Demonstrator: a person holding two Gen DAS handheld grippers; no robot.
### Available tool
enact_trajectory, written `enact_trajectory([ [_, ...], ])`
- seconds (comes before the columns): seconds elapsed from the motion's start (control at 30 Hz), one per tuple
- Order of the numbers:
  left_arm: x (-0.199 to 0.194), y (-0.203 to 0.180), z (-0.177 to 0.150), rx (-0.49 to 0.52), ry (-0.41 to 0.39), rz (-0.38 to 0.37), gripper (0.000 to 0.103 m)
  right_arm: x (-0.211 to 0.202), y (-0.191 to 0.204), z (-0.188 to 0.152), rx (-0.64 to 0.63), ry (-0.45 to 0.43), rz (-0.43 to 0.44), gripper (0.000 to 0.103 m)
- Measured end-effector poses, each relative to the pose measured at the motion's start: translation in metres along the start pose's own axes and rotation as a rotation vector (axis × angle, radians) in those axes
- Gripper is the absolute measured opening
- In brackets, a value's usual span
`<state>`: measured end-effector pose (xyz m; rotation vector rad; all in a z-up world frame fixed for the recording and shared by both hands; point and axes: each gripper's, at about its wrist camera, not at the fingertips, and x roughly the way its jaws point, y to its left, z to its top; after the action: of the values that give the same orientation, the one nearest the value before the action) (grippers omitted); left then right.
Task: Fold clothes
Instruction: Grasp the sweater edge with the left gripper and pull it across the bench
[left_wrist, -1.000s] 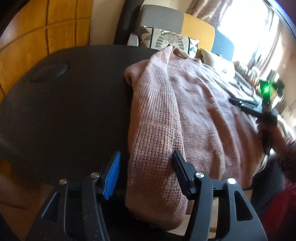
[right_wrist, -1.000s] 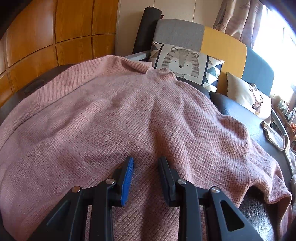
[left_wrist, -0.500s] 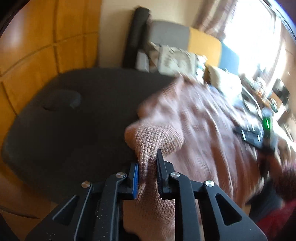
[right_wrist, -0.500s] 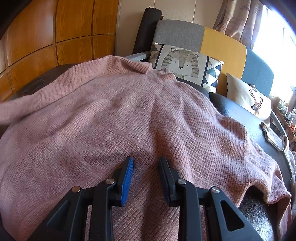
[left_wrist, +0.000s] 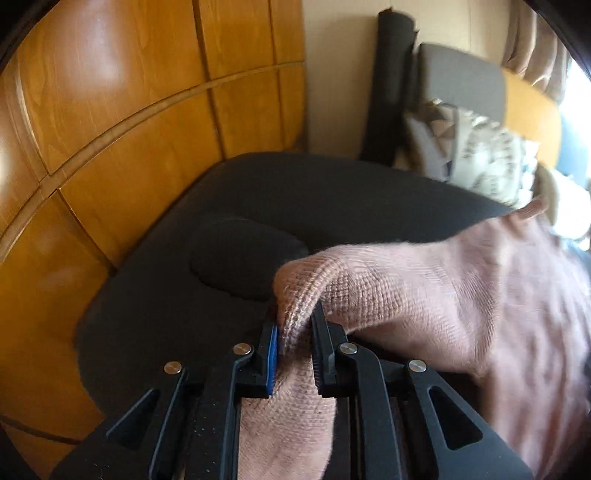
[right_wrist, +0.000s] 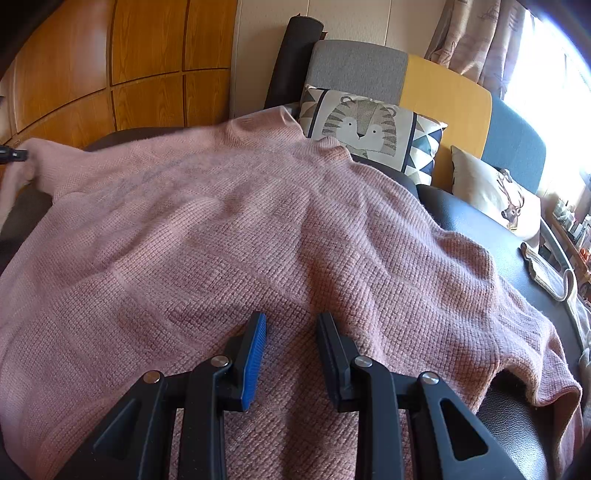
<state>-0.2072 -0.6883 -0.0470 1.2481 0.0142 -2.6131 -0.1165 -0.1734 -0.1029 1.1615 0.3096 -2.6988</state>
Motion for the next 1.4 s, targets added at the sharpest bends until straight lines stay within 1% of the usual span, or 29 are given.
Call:
enact_trajectory([
  [0.07,0.022,0.001,0.007,0.015,0.029,0.052,0.016,0.0,0.0,0.0,0.0,0.0,0.0,0.028],
  [0.2,0.056,0.003,0.011,0.034,0.077,0.114,0.016,0.001,0.001,0.0,0.001,-0.001,-0.001,0.028],
  [0.33,0.07,0.004,0.018,0.051,0.072,0.178,0.016,0.001,0.0,0.0,0.001,-0.002,-0.003,0.028],
  [0.43,0.078,0.006,0.024,0.09,0.062,0.229,0.016,0.002,0.001,-0.001,-0.003,-0.004,-0.007,0.028],
  [0.5,0.087,0.006,0.027,0.114,0.08,0.248,0.019,0.002,0.001,-0.002,-0.007,-0.006,-0.011,0.028],
  [0.6,0.106,0.005,0.025,0.142,0.154,0.256,0.021,0.003,0.002,-0.004,-0.011,-0.008,-0.016,0.028],
  [0.63,0.111,0.004,0.024,0.154,0.168,0.264,0.023,0.004,0.002,-0.005,-0.011,-0.008,-0.016,0.028],
  [0.67,0.113,0.004,0.024,0.159,0.164,0.27,0.025,0.004,0.002,-0.006,-0.011,-0.009,-0.017,0.028],
  [0.73,0.112,0.01,0.027,0.131,0.167,0.248,0.026,0.006,0.003,-0.007,-0.011,-0.01,-0.015,0.028],
  [0.83,0.102,0.028,0.031,0.022,0.188,0.164,0.036,0.007,0.002,-0.008,-0.008,-0.012,-0.008,0.028],
  [0.93,0.086,0.061,0.034,-0.119,0.185,0.018,0.037,0.007,0.001,-0.009,-0.007,-0.012,-0.005,0.028],
  [1.0,0.073,0.083,0.03,-0.193,0.169,-0.046,0.037,0.007,0.001,-0.009,-0.007,-0.013,-0.005,0.028],
  [1.07,0.057,0.1,0.022,-0.221,0.145,-0.069,0.037,0.007,0.001,-0.009,-0.006,-0.013,-0.003,0.028],
  [1.23,0.026,0.125,-0.009,-0.231,0.128,-0.074,0.037,0.006,0.0,-0.01,-0.005,-0.014,0.001,0.028],
  [1.33,0.02,0.139,-0.03,-0.25,0.142,-0.059,0.037,0.006,0.0,-0.01,-0.004,-0.014,0.003,0.028],
  [1.4,0.021,0.139,-0.044,-0.233,0.166,-0.049,0.037,0.006,0.0,-0.01,-0.005,-0.014,0.002,0.028],
])
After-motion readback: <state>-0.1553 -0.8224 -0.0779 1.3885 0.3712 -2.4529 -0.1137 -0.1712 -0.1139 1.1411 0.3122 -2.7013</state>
